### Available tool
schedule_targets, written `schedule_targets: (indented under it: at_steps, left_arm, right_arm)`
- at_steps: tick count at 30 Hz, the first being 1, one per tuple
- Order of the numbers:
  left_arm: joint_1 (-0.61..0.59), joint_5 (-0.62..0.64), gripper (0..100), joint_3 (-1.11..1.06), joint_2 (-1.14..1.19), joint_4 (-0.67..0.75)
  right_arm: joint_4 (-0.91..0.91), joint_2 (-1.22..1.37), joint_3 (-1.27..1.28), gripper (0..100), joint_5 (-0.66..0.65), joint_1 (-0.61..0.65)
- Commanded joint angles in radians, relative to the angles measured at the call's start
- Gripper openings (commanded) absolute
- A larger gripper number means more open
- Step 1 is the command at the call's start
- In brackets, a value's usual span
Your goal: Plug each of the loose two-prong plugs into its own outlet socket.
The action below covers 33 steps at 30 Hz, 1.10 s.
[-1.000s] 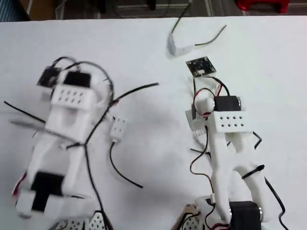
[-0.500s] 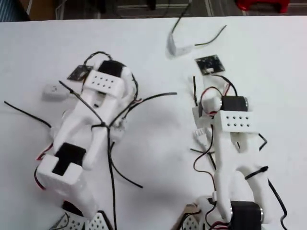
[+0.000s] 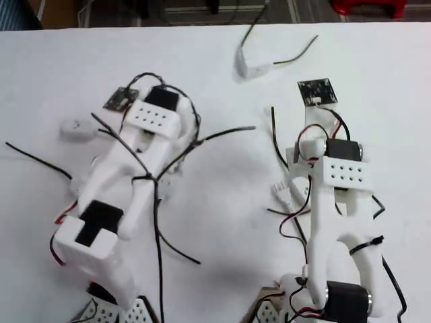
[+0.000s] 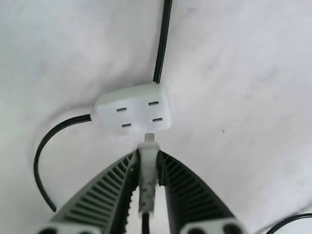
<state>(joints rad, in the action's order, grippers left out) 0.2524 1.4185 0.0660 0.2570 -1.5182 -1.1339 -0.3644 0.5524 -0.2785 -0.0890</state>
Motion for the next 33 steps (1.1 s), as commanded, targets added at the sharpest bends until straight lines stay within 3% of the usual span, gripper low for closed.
schedule_targets:
  at_steps: [1, 16, 33]
  left_arm:
    - [-0.045, 0.012, 2, -0.032, -0.007, 0.097]
    - [-0.104, 0.017, 2, -0.081, -0.007, 0.110]
    - [-0.051, 0.012, 2, -0.107, -0.008, 0.158]
  right_arm:
    - [0.019, -0.015, -0.006, 1.8, 0.005, -0.008]
    - [0.019, -0.015, -0.005, 1.8, 0.005, -0.008]
    - [0.019, -0.015, -0.005, 1.8, 0.005, -0.008]
